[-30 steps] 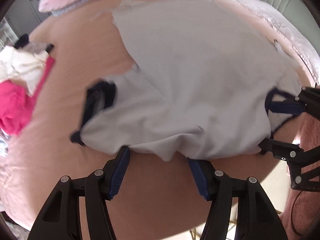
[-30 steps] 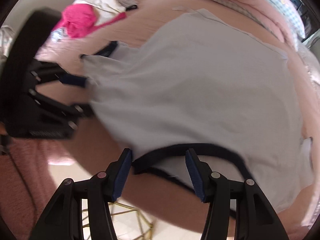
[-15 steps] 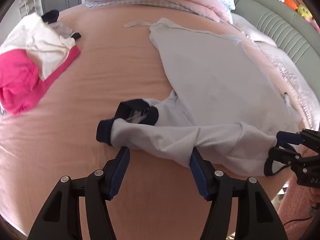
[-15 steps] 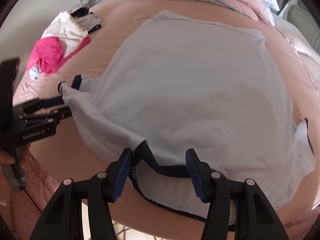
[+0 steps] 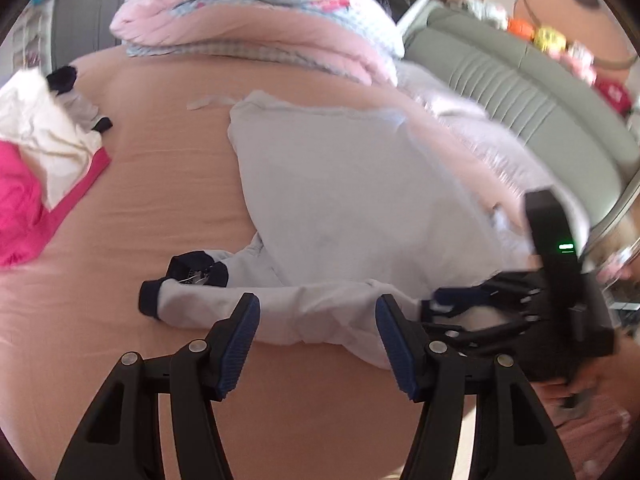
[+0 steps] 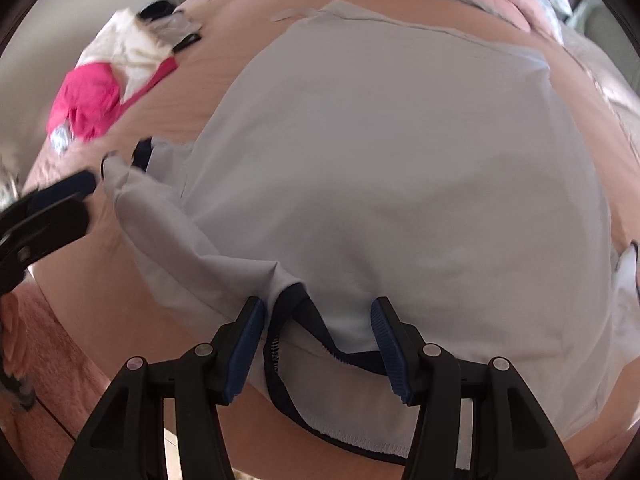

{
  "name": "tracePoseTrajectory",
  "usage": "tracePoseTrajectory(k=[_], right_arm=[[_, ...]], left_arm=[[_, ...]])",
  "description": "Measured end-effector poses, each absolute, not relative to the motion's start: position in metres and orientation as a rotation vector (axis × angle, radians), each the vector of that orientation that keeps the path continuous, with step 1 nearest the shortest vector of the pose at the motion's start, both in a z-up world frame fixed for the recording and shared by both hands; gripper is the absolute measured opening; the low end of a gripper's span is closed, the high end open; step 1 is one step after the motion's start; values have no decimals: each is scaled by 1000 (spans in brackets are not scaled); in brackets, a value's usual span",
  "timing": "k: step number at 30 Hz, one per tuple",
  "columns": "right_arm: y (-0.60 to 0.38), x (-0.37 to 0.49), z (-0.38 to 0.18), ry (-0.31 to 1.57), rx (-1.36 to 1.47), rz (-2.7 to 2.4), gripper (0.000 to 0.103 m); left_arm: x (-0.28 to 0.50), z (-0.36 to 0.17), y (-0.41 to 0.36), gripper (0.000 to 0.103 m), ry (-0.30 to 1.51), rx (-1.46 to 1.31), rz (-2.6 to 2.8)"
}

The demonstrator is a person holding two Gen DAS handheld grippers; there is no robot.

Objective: Fold clothes

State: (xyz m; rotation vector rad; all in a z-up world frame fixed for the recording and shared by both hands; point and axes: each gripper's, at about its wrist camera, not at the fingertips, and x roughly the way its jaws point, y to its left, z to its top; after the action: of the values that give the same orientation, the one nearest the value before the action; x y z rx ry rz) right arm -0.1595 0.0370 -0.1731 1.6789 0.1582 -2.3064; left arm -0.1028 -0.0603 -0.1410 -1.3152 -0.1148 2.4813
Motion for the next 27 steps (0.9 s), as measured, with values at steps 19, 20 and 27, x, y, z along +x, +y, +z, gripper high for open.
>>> tracePoseTrajectory(k=[19, 20, 27], right_arm=[[56, -125, -149, 382, 1550, -2381, 59], [51, -124, -155, 470, 1544, -2370, 59], [25, -122, -170, 730, 1359, -2322, 59]], left_arm=[[-98, -142, -48, 61, -39, -1565, 2457], [-101, -141, -48, 61, -46, -1554, 2462], [-113, -143, -46, 61, -53, -1525, 2483]])
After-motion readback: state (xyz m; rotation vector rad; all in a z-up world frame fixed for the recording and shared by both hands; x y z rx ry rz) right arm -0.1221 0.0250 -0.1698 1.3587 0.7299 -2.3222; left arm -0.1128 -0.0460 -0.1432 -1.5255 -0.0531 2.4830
